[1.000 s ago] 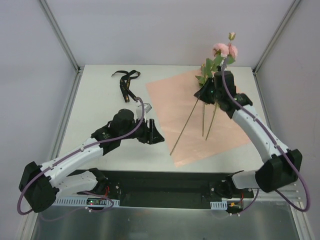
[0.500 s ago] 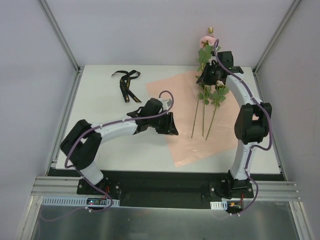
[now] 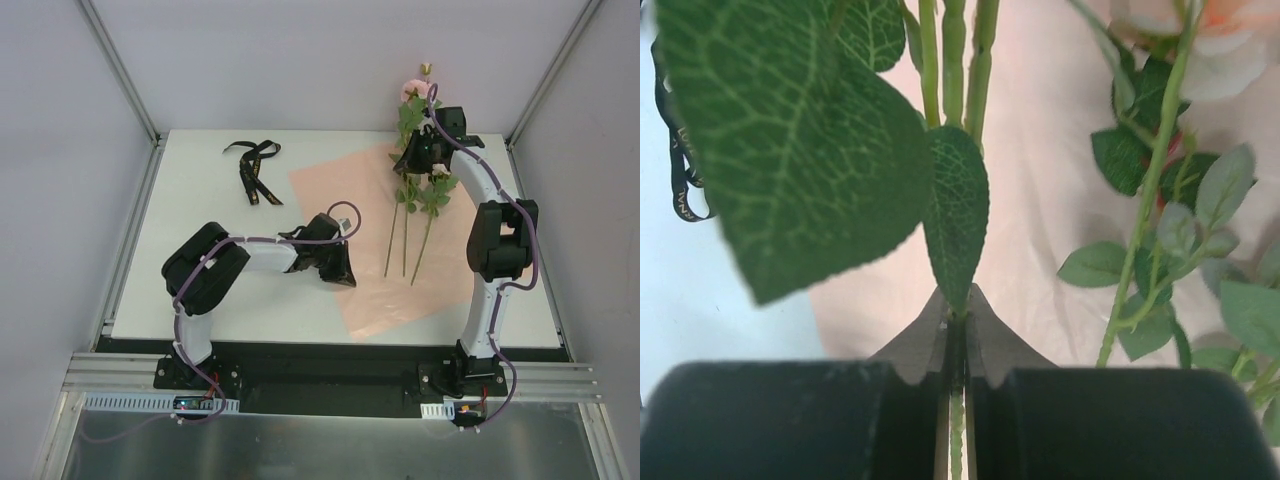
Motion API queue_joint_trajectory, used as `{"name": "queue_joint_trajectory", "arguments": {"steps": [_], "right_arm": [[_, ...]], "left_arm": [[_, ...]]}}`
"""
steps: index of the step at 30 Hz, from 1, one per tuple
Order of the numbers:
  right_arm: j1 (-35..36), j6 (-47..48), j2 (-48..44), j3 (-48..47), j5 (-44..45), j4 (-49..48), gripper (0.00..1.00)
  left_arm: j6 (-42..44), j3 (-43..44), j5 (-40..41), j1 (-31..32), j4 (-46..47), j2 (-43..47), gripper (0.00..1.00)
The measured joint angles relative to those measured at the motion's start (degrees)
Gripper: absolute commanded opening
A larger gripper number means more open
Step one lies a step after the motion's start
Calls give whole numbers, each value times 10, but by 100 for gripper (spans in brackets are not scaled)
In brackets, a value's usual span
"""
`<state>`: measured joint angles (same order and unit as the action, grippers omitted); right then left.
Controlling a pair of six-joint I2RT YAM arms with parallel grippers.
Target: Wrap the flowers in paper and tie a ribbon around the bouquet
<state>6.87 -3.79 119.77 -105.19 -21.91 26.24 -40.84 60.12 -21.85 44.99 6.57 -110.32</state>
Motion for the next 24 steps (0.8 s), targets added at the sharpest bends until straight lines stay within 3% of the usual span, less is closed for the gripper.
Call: {"name": "queue_joint_trajectory", "arguments": {"steps": [11,24], "right_arm": [[12,-33,2,56,22,-41,0],[70,-65,34,57,94,-33,1]], "left_arm": [[-68,-147,13,26,73,83,0],[-96,-176,15,59,62,114,0]]}}
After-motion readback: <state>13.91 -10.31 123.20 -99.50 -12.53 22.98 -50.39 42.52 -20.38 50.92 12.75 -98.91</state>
